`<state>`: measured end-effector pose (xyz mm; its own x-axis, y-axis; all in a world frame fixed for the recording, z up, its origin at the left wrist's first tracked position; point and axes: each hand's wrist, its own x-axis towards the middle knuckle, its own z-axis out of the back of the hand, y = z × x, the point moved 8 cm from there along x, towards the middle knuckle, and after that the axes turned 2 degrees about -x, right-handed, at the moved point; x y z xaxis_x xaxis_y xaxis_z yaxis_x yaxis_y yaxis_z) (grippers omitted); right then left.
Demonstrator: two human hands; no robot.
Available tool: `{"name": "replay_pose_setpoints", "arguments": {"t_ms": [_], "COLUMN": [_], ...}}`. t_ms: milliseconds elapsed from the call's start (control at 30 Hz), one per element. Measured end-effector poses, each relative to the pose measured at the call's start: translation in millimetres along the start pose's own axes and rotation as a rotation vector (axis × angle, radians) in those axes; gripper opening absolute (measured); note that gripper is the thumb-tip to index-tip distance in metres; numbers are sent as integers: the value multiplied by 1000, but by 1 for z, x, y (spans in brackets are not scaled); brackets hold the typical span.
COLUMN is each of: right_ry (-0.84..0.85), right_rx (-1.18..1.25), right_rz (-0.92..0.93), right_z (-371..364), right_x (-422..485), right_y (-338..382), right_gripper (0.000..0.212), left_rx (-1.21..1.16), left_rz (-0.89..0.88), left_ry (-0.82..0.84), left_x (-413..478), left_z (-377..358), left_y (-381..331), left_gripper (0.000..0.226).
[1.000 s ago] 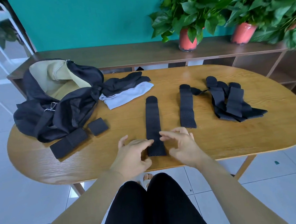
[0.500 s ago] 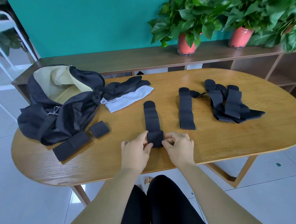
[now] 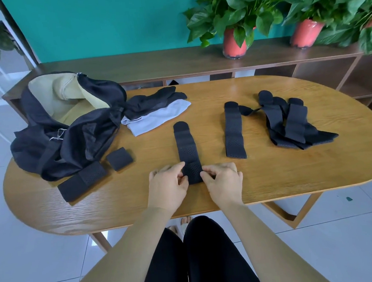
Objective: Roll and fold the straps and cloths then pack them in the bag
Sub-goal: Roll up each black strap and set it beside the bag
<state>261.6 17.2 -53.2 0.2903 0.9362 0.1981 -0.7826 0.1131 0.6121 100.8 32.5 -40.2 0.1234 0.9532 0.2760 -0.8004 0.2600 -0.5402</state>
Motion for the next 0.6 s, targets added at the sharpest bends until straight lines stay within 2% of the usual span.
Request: {"name": "replay_pose_setpoints", "arguments": {"t_ms": [167, 300, 467, 600], "right_ry": [-27, -29, 4, 47], "right_rx": [-58, -64, -94, -63], "right_rz": [41, 54, 60, 214], "right_z": [-1, -2, -4, -4], "right_x": [0, 2, 1, -7], "right_y": [3, 4, 6, 14], "right_gripper": [20, 20, 24, 38], "left_rx": [19, 139, 330, 353], "left_rz": [-53, -139, -251, -301], "left_ry": [65, 80, 234, 343], "left_x": [2, 2, 4, 3], "left_z": [-8, -11, -15, -13], "left_y": [-2, -6, -16, -20], "left_gripper": [33, 31, 40, 50]}}
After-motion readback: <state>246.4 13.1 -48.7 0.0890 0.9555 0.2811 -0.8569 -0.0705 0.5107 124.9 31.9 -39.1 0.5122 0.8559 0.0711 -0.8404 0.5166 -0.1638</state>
